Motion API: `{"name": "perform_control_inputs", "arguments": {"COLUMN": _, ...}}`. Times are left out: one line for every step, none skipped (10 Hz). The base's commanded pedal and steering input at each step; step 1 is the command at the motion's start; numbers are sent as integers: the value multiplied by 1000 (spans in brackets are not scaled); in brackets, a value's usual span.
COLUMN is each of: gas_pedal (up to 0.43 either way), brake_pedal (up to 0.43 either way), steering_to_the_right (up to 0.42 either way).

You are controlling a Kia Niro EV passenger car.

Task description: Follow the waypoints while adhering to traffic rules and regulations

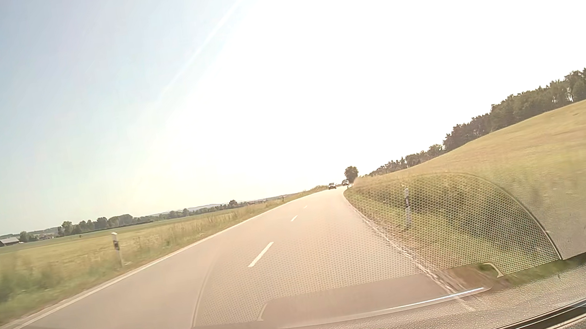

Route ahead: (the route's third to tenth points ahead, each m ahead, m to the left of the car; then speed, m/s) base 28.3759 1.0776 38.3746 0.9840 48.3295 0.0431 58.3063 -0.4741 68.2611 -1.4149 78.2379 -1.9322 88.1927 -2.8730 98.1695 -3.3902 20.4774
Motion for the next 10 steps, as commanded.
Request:
{"name": "perform_control_inputs", "arguments": {"gas_pedal": 150, "brake_pedal": 0, "steering_to_the_right": -2}}
{"name": "perform_control_inputs", "arguments": {"gas_pedal": 150, "brake_pedal": 0, "steering_to_the_right": -1}}
{"name": "perform_control_inputs", "arguments": {"gas_pedal": 150, "brake_pedal": 0, "steering_to_the_right": -2}}
{"name": "perform_control_inputs", "arguments": {"gas_pedal": 150, "brake_pedal": 0, "steering_to_the_right": -1}}
{"name": "perform_control_inputs", "arguments": {"gas_pedal": 150, "brake_pedal": 0, "steering_to_the_right": 1}}
{"name": "perform_control_inputs", "arguments": {"gas_pedal": 150, "brake_pedal": 0, "steering_to_the_right": 2}}
{"name": "perform_control_inputs", "arguments": {"gas_pedal": 157, "brake_pedal": 0, "steering_to_the_right": 2}}
{"name": "perform_control_inputs", "arguments": {"gas_pedal": 177, "brake_pedal": 0, "steering_to_the_right": 3}}
{"name": "perform_control_inputs", "arguments": {"gas_pedal": 189, "brake_pedal": 0, "steering_to_the_right": 3}}
{"name": "perform_control_inputs", "arguments": {"gas_pedal": 197, "brake_pedal": 0, "steering_to_the_right": 3}}
